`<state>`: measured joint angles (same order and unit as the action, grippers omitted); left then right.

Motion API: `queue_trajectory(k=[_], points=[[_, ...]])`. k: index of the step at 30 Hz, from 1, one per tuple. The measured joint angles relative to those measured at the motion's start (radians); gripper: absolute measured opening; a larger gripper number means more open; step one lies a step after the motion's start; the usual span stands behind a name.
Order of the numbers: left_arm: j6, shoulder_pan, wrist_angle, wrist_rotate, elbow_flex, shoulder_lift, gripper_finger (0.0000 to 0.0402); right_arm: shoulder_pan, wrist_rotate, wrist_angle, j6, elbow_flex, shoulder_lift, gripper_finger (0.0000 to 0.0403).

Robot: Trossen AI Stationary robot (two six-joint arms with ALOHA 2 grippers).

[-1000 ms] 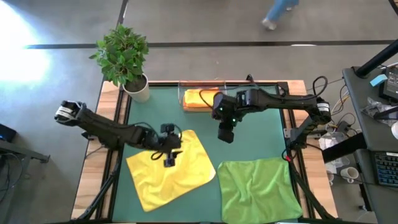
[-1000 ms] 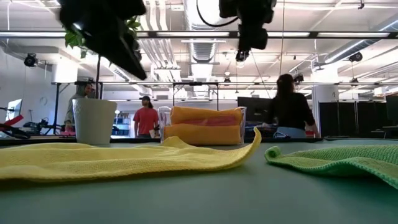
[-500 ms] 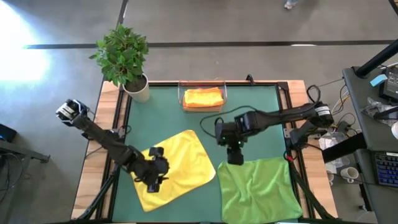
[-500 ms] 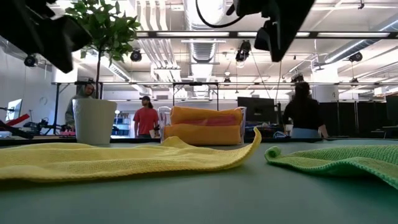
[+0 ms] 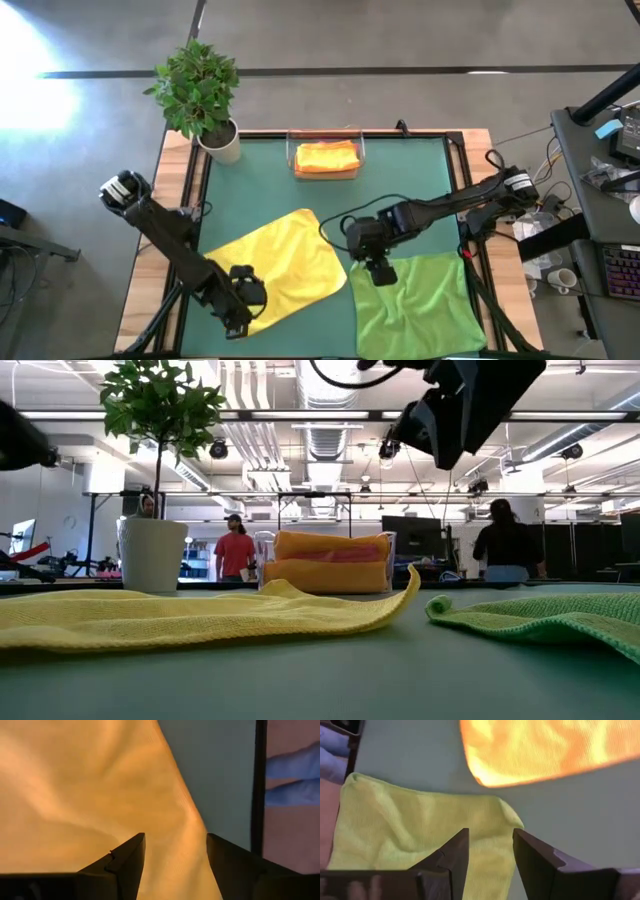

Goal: Fold microfiber towels
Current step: Fold the yellow microfiber cloth

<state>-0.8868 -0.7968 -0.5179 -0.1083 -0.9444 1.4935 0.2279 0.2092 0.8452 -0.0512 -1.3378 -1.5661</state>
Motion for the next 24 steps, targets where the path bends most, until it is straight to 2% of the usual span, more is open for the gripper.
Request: queue_trajectory(k=[4,8,16,24], points=[[-0.087,-0.025,0.001,0.053,-0.039,0.059,0.0196,0.019,-0.001,-0.094,0.050,0.027,0.000,0.0140],[-0.147,-0.047,0.000,0.062,-0.085,0.106,0.0196,0.030,-0.001,-0.141,0.088,0.038,0.000,0.0151],[-0.182,-0.062,0.001,0.062,-0.141,0.179,0.0196,0.029,-0.002,-0.180,0.203,0.044,-0.004,0.0183],[-0.232,-0.076,0.002,0.123,-0.156,0.203,0.0196,0.040,-0.001,-0.277,0.210,0.104,-0.008,0.0183]])
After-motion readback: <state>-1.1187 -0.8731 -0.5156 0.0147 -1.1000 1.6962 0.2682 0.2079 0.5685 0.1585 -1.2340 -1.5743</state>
